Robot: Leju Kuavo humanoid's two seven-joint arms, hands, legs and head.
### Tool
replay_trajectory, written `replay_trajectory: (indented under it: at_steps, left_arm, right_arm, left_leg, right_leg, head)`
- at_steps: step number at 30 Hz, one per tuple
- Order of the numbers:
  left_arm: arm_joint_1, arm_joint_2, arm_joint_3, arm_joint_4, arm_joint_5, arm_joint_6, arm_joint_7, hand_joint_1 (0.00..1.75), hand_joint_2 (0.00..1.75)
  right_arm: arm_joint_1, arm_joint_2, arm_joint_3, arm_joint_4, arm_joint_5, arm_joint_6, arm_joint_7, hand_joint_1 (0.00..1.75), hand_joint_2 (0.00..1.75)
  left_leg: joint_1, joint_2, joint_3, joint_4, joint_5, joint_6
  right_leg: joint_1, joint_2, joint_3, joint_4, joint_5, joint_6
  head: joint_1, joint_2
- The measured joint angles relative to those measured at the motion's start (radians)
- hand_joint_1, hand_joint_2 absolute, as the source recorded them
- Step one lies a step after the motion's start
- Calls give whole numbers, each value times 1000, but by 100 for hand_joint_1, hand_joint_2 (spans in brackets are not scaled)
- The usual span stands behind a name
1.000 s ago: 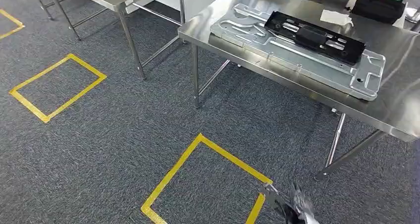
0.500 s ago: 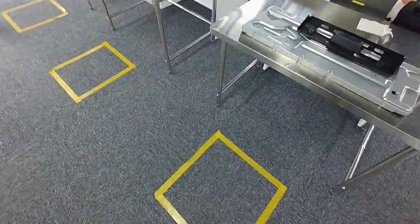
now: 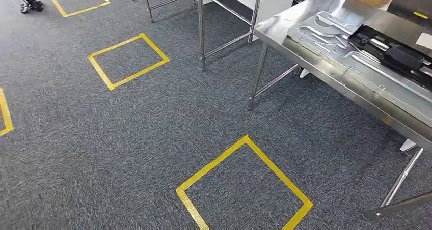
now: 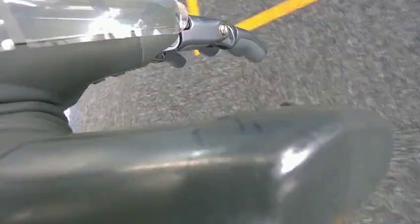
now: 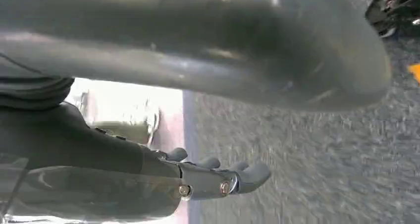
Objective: Take the parts from the cabinet and place them on the table.
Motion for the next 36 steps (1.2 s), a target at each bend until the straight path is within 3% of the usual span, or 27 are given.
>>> replay_trajectory:
  at_steps: [2, 3, 4, 5, 7, 8, 9, 11, 12, 13, 14, 17, 18, 19, 20, 22, 23, 24, 25, 27, 28, 29, 31, 33, 34, 35, 36]
  left_arm:
    - [3, 1, 13, 0, 17, 18, 13, 0, 0]
    - [4, 6, 19, 0, 21, 21, 17, 0, 0]
    - [3, 7, 24, 0, 28, 25, 23, 0, 0]
    - [1, 8, 27, 0, 30, 28, 29, 0, 0]
    - [1, 10, 35, 0, 33, 34, 34, 0, 0]
    - [1, 10, 39, 0, 36, 35, 35, 0, 0]
    - [2, 12, 43, 0, 37, 35, 37, 0, 0]
    - [3, 16, 47, 0, 38, 37, 38, 0, 0]
    - [1, 16, 47, 0, 38, 37, 38, 0, 0]
    - [-2, 16, 47, 0, 38, 37, 38, 0, 0]
    - [-3, 16, 47, 0, 38, 38, 38, 0, 0]
    - [0, 16, 53, 0, 46, 50, 40, 0, 0]
    - [0, 16, 55, 0, 48, 53, 41, 0, 0]
    - [0, 16, 56, 0, 50, 59, 41, 0, 0]
    - [-1, 16, 60, 0, 51, 66, 41, 0, 0]
    - [-5, 14, 69, 0, 63, 80, 41, 0, 0]
    - [-5, 13, 72, 0, 67, 85, 40, 0, 0]
    - [-4, 13, 74, 0, 69, 89, 40, 0, 0]
    - [-3, 13, 77, 0, 71, 93, 40, 0, 0]
    - [-4, 13, 82, 0, 80, 96, 39, 0, 0]
    - [-4, 9, 84, 0, 80, 98, 38, 0, 0]
    - [-6, 6, 88, 0, 82, 100, 37, 0, 0]
    - [-7, 4, 93, 0, 89, 103, 37, 0, 0]
    - [-3, 0, 97, 0, 93, 106, 37, 0, 0]
    - [-3, 0, 98, 0, 95, 106, 37, 0, 0]
    - [-3, 0, 98, 0, 96, 106, 37, 0, 0]
    - [-4, -1, 99, 0, 98, 106, 37, 0, 0]
  right_arm:
    - [-12, 8, 17, 1, 28, 13, 24, 0, 0]
    - [-13, 16, 26, 1, 39, 19, 39, 0, 0]
    - [-12, 16, 33, 1, 48, 22, 47, 0, 0]
    - [-12, 18, 40, 3, 56, 26, 54, 0, 0]
    - [-12, 22, 53, 6, 66, 34, 63, 0, 0]
    - [-13, 23, 57, 7, 67, 35, 63, 0, 0]
    - [-14, 25, 60, 8, 69, 35, 64, 0, 0]
    - [-16, 30, 69, 8, 69, 35, 65, 0, 0]
    - [-18, 31, 72, 8, 69, 35, 65, 0, 0]
    - [-19, 30, 74, 8, 69, 35, 65, 0, 0]
    - [-20, 30, 75, 9, 70, 35, 65, 0, 0]
    - [-29, 32, 82, 9, 79, 39, 66, 0, 0]
    - [-31, 33, 85, 8, 84, 41, 67, 0, 0]
    - [-32, 33, 89, 9, 91, 42, 70, 0, 0]
    - [-35, 34, 95, 8, 98, 47, 72, 0, 0]
    - [-38, 42, 104, 9, 114, 51, 84, 0, 0]
    - [-40, 46, 109, 9, 122, 51, 92, 0, 0]
    - [-43, 50, 114, 9, 130, 50, 98, 0, 0]
    - [-46, 56, 121, 9, 135, 50, 104, 0, 0]
    - [-52, 63, 128, 9, 145, 50, 108, 0, 0]
    - [-54, 63, 130, 9, 146, 50, 111, 0, 0]
    - [-54, 63, 133, 9, 148, 50, 113, 0, 0]
    - [-63, 66, 140, 9, 155, 50, 115, 0, 0]
    - [-68, 72, 146, 9, 162, 51, 116, 0, 0]
    - [-68, 73, 147, 9, 163, 51, 116, 0, 0]
    - [-69, 73, 149, 9, 163, 51, 118, 0, 0]
    - [-68, 73, 150, 9, 163, 51, 118, 0, 0]
  left_leg:
    - [-4, -19, 0, -8, 9, -14]
    - [-5, 9, -6, 10, -3, -13]
    - [-7, 47, -28, 56, -42, -20]
    - [-3, 68, -60, 124, -82, -27]
    - [9, 84, -131, 278, -149, -39]
    - [14, 87, -143, 306, -150, -45]
    - [20, 92, -127, 281, -128, -50]
    - [29, 111, -34, 120, -52, -60]
    - [32, 147, 27, 18, -22, -64]
    - [22, 157, 32, 8, -36, -56]
    - [26, 145, 29, -1, -28, -42]
    - [19, 122, 17, 1, -26, -23]
    - [25, 114, 23, -5, -19, -14]
    - [25, 108, 21, -6, -17, -12]
    - [25, 100, 17, -6, -15, -7]
    - [19, 83, 9, -6, -10, 0]
    - [16, 73, 7, -5, -9, 1]
    - [15, 62, 6, -5, -8, 1]
    - [13, 48, 6, -5, -7, 1]
    - [11, 24, 9, -4, -4, -2]
    - [13, 15, 8, -4, -3, -4]
    - [7, 4, 2, 1, -1, -11]
    - [17, -16, -11, 0, 6, -23]
    - [17, -41, -13, -8, 15, -38]
    - [16, -15, -16, 5, 7, -35]
    - [14, 18, -22, 17, -2, -37]
    - [12, 56, -43, 61, -35, -40]
  right_leg:
    - [-5, -19, 8, -23, 14, -9]
    - [-12, -37, 16, -38, 24, -6]
    - [-15, -44, 17, -46, 28, -13]
    - [-14, -57, 15, -45, 29, -12]
    - [-14, -85, 7, -40, 28, -11]
    - [-16, -97, 4, -37, 27, -9]
    - [-18, -110, 3, -34, 25, -6]
    - [-23, -131, 4, -27, 19, 3]
    - [-23, -140, 6, -17, 14, 12]
    - [-18, -146, 2, -12, 8, 21]
    - [-18, -152, 3, -7, 5, 27]
    - [-21, -169, 8, -10, 8, 43]
    - [-27, -148, 5, -4, 0, 54]
    - [-28, -107, 1, 9, -14, 58]
    - [-27, -67, -23, 62, -57, 58]
    - [-26, -57, -97, 220, -137, 54]
    - [-25, -57, -123, 273, -149, 51]
    - [-25, -57, -130, 285, -139, 48]
    - [-24, -56, -115, 252, -105, 41]
    - [-20, -39, -48, 109, -19, 26]
    - [-17, 7, -14, 34, 14, 17]
    - [-18, 46, -10, 9, 7, 9]
    - [-13, 27, -10, 0, 4, 13]
    - [-15, 3, -3, -16, 15, 3]
    - [-25, -9, 2, -26, 22, 1]
    - [-21, -17, 6, -31, 23, -1]
    - [-19, -27, 6, -33, 24, -7]
  head:
    - [0, 0]
    - [0, 0]
    - [-1, 0]
    - [-1, 0]
    - [-1, 0]
    - [-1, 0]
    - [-1, 0]
    - [-1, 0]
    - [-1, 0]
    - [-1, 0]
    - [0, 0]
    - [0, 0]
    - [0, 0]
    - [0, 0]
    - [0, 0]
    - [0, 0]
    - [0, 0]
    - [0, 0]
    - [0, 0]
    - [0, 0]
    - [0, 0]
    - [0, 0]
    - [0, 0]
    - [0, 0]
    - [-1, 0]
    - [0, 0]
    - [-1, 0]
